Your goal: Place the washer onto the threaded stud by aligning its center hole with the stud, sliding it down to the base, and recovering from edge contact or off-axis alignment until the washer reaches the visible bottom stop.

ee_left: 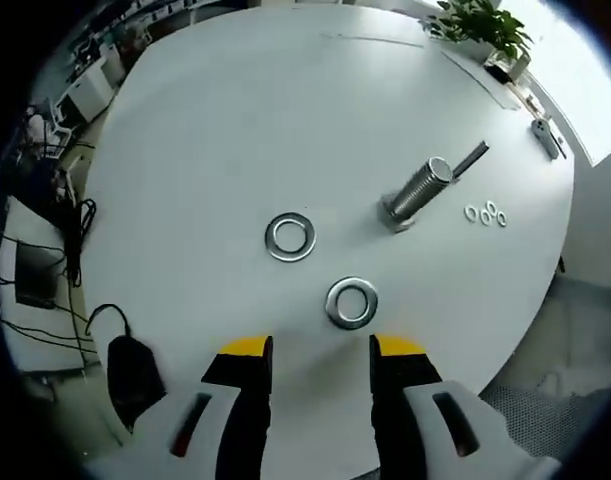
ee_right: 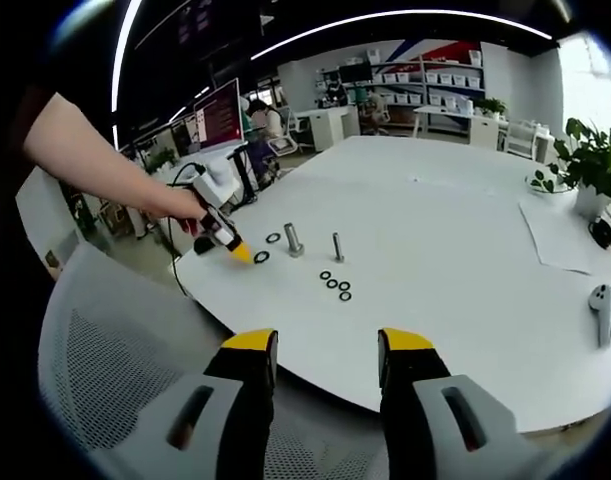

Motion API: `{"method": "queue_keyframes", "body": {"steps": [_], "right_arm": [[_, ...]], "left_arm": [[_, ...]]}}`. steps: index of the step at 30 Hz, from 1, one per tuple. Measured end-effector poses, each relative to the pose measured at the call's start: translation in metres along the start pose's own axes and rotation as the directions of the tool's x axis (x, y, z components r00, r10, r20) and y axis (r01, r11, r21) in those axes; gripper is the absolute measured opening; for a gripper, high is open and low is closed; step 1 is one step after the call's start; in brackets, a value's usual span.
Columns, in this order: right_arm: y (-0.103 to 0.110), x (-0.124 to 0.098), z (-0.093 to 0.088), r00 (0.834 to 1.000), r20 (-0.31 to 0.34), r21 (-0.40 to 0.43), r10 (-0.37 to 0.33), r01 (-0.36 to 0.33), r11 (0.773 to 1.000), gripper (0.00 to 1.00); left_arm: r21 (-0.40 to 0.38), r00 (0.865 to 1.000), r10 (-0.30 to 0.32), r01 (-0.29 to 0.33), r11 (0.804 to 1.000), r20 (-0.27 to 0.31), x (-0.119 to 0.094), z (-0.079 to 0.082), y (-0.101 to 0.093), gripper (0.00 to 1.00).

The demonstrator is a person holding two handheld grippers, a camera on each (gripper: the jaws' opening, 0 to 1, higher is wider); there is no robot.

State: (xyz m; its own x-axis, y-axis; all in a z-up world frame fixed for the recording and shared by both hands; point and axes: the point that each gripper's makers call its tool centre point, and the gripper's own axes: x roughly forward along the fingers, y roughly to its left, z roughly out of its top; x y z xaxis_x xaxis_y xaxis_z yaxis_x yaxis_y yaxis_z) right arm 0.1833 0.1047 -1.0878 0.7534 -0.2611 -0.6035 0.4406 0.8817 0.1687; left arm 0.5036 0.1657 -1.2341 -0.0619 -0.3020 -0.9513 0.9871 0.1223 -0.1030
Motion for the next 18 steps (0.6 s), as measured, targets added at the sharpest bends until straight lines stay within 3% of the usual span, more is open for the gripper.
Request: {"method": "queue_keyframes", "body": {"steps": [3, 5, 11, 14, 17, 18], "right_arm": [[-0.001, -0.001, 0.000, 1.000, 0.000, 0.006, -0.004, 0.004, 1.000, 0.43], [-0.001, -0.001, -0.001, 1.000, -0.006, 0.002, -0.005, 0.005, 1.000, 0.43], [0.000, -0.001, -0.001, 1.000, -0.009, 0.001, -0.005, 0.005, 1.000, 0.43], [0.000, -0.001, -0.002, 1.000, -0.012, 0.001, -0.007, 0.007, 1.000, 0.43], [0.000, -0.002, -0.002, 1.000, -0.012, 0.001, -0.006, 0.006, 1.000, 0.43], [0.000, -0.002, -0.002, 1.000, -0.013, 0.000, -0.005, 0.005, 1.000, 0.43]], "left_arm": [[0.009, 1.000, -0.013, 0.013, 1.000, -0.001, 0.002, 0.003, 0.002, 0.37], [0.025, 1.000, -0.014, 0.014, 1.000, -0.006, 0.004, 0.004, -0.008, 0.37], [0.049, 1.000, 0.000, 0.000, 0.999, -0.011, 0.012, 0.015, -0.001, 0.35], [0.148, 0.999, 0.031, -0.028, 0.989, -0.022, 0.013, 0.011, -0.008, 0.34], [0.295, 0.997, 0.070, -0.056, 0.954, -0.039, 0.014, 0.010, -0.011, 0.30], [0.261, 0.998, 0.041, -0.028, 0.965, -0.042, 0.012, 0.010, -0.023, 0.28]]}}
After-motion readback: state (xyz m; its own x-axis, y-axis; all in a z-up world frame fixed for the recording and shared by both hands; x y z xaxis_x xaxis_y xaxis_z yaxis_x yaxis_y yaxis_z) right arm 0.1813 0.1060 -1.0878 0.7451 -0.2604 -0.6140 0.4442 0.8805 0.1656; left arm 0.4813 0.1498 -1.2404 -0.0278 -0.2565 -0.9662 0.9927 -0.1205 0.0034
